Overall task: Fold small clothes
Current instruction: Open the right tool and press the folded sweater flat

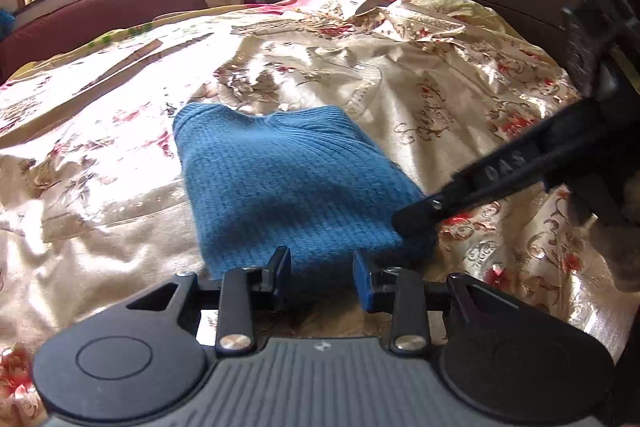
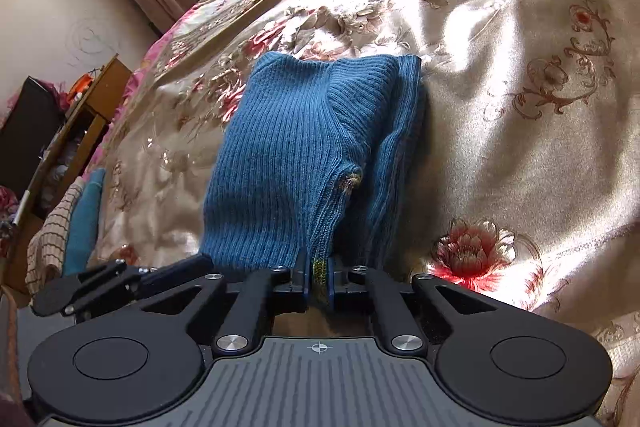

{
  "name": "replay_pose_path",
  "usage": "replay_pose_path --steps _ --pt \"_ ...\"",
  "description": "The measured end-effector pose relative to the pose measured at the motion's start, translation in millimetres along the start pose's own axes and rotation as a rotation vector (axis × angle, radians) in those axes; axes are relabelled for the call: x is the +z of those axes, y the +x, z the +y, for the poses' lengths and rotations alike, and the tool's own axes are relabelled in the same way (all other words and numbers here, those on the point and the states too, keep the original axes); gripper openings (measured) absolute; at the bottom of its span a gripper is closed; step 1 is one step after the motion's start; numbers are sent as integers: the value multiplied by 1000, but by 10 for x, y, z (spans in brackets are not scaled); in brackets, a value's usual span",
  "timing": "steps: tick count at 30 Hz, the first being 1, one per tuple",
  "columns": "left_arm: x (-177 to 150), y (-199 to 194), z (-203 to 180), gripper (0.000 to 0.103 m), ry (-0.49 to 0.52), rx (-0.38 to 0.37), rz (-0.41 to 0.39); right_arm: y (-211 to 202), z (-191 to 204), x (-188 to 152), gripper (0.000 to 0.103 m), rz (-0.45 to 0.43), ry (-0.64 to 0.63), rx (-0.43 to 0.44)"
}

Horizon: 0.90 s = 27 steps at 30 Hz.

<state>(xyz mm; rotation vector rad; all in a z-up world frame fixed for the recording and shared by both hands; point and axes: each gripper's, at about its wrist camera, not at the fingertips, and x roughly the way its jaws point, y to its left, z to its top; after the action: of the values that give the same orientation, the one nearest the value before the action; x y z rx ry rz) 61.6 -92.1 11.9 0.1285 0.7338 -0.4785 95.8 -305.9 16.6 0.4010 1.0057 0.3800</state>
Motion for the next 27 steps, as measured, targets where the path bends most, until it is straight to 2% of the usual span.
replay_pose_path --steps 3,5,7,9,14,18,22,25,27 --pt "45 30 175 38 -77 3 0 -57 -19 -117 5 -12 5 -14" --pt "67 111 265 40 -110 21 10 15 -70 -169 4 11 28 -22" --pt "76 295 329 43 -118 40 81 97 -46 -200 4 42 8 -40" --pt "53 385 356 43 -123 45 110 86 13 -196 5 41 -7 -52" --pt "74 331 348 43 -106 39 94 -177 64 -74 16 2 2 -53" --pt "100 344 370 43 -113 35 106 -359 62 117 19 -100 13 -69" --pt "110 357 345 43 -102 47 115 -133 39 398 22 -148 33 -108" --pt "124 361 333 43 -107 55 121 162 45 542 22 -132 43 -133" --pt "133 370 327 44 -110 58 124 366 47 597 26 -109 58 -138"
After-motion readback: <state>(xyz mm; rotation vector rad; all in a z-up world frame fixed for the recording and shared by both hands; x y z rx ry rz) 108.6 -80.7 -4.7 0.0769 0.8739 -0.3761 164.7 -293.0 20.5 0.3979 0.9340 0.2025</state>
